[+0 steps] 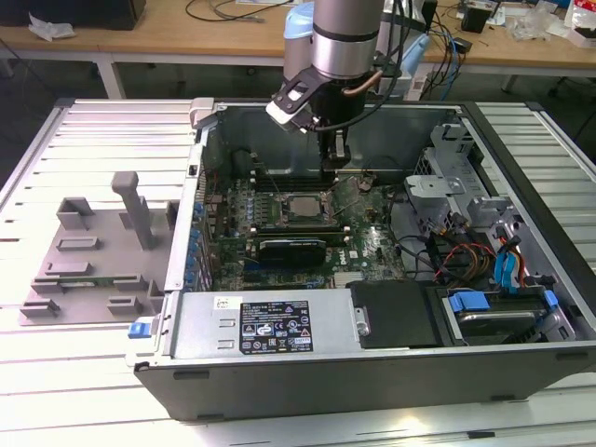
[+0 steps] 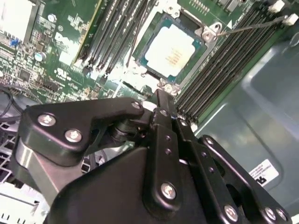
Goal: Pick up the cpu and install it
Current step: 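Close the cpu cover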
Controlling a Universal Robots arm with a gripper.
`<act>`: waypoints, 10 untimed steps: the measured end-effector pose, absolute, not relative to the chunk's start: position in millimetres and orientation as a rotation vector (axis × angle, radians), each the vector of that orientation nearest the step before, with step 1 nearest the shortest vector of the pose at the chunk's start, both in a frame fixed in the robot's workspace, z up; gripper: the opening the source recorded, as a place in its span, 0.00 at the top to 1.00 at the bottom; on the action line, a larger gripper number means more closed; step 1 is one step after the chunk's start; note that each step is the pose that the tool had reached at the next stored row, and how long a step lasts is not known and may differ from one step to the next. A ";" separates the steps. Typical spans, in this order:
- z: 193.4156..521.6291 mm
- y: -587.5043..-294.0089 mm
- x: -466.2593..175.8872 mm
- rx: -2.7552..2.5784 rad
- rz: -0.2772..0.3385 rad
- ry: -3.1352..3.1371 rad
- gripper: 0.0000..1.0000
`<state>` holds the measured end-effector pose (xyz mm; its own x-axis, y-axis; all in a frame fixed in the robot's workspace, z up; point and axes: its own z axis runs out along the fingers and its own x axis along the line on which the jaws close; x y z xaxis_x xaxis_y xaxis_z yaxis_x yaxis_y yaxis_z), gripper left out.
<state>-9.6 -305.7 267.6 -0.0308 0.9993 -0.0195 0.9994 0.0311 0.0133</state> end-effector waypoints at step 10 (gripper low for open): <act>267.7 -305.6 13.7 2.171 -0.006 2.239 0.89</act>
<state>13.7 -305.6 267.7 -0.0308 0.9993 -0.0196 0.9994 0.0311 0.0132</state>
